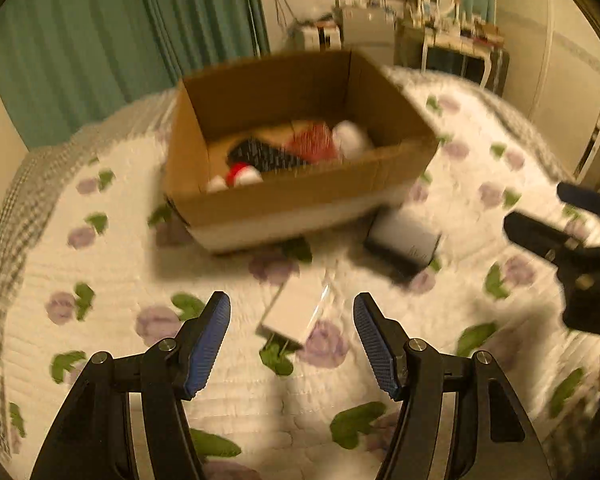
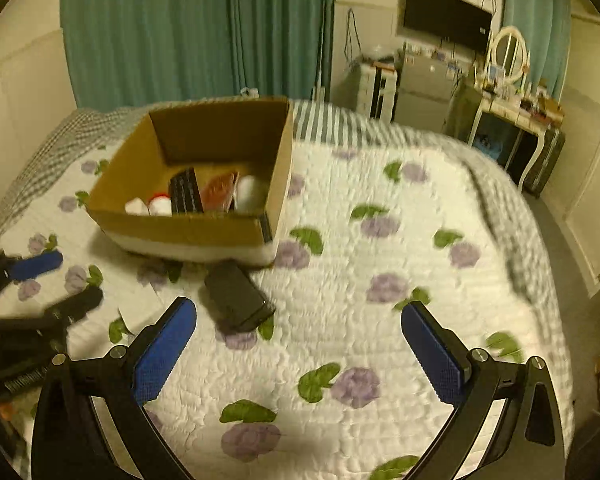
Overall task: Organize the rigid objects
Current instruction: 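Move both open tools back toward the white charger and black power bank, then grasp the white charger with the left tool while the right tool grasps the black power bank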
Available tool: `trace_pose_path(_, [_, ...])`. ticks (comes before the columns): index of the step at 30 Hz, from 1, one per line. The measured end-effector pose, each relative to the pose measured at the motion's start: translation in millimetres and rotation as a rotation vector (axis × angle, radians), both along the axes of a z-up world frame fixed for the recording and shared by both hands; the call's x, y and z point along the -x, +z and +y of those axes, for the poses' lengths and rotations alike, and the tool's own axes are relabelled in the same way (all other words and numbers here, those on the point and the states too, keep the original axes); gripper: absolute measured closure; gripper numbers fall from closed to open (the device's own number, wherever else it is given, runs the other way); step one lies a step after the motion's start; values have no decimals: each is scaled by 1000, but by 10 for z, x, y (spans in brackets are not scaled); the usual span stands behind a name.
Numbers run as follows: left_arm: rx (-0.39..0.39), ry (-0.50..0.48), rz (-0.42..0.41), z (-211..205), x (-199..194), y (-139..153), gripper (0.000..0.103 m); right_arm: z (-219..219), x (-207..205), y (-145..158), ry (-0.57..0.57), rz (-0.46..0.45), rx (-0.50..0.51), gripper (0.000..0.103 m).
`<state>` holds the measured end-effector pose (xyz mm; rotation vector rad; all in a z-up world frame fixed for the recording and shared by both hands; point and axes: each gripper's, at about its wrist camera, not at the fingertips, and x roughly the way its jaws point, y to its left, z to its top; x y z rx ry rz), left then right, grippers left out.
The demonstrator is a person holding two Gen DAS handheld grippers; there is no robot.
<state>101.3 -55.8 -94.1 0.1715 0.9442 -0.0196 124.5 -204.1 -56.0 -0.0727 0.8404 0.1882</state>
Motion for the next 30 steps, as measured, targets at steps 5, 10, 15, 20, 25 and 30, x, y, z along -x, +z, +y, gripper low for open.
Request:
trace_pose_path(5, [-13,-4,72,56,-157,-341,36,100,-108,-257,23,36,-18,0])
trace_pose_path(10, [58,7,154,155,-301,-583,36,219,-254,-429,53,57,-39,0])
trace_pose_path(15, [79,-22,165,147,-368,-658,37,326,-338,-559,70,66,-21,0])
trace_pose_path(20, [106,-57,157,146,-369,-655,55,305,-374,-648,56,84,-36,0])
trace_pose_path(25, [87,-121,97,80,-175,-484,58,336,-408,-648,59,79,-28,0])
trace_pose_path(30, [84,-129,24,116,10,-215,60,431,-451,-660,101,76,-26,0])
